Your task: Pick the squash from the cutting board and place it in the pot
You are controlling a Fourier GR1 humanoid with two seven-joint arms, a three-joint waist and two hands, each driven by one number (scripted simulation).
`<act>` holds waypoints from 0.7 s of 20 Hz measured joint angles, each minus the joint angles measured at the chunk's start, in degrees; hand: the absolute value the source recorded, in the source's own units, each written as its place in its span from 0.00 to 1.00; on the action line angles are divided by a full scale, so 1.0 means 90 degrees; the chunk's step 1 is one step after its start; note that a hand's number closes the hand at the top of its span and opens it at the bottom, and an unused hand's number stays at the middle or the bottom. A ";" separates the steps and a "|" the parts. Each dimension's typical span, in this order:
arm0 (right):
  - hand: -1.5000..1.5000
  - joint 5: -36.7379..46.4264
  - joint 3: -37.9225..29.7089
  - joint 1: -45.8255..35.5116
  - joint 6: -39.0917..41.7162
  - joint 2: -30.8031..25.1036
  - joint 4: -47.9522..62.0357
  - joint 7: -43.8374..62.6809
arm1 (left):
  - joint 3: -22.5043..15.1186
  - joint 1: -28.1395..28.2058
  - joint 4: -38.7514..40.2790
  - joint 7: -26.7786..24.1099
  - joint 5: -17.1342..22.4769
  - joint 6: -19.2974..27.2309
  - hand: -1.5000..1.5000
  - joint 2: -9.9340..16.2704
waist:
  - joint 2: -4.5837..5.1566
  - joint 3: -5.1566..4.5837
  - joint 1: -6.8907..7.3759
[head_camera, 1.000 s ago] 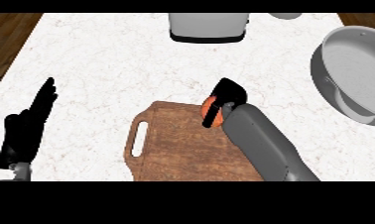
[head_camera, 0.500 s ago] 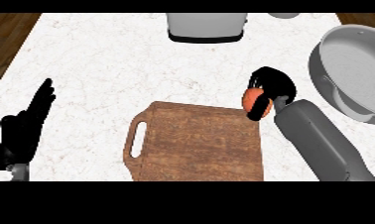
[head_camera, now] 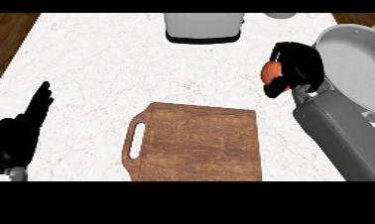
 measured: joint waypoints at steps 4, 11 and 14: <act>1.00 0.0525 -0.0212 -0.0003 -0.0214 -0.0394 -0.0918 0.0549 | 0.0057 0.0023 -0.0007 0.0004 0.0014 -0.0069 0.50 0.0032 | -0.0005 0.0000 -0.0028; 1.00 0.0497 -0.1229 0.0228 -0.0656 -0.0655 -0.1705 0.0590 | 0.0045 -0.0160 0.0035 0.0094 -0.0078 -0.0135 0.50 -0.0072 | 0.0036 0.0005 0.0040; 1.00 0.0319 -0.1765 0.0343 -0.0827 -0.0814 -0.1658 0.0169 | 0.0104 -0.0125 -0.0030 0.0067 -0.0070 -0.0228 0.50 -0.0083 | 0.0045 0.0005 0.0075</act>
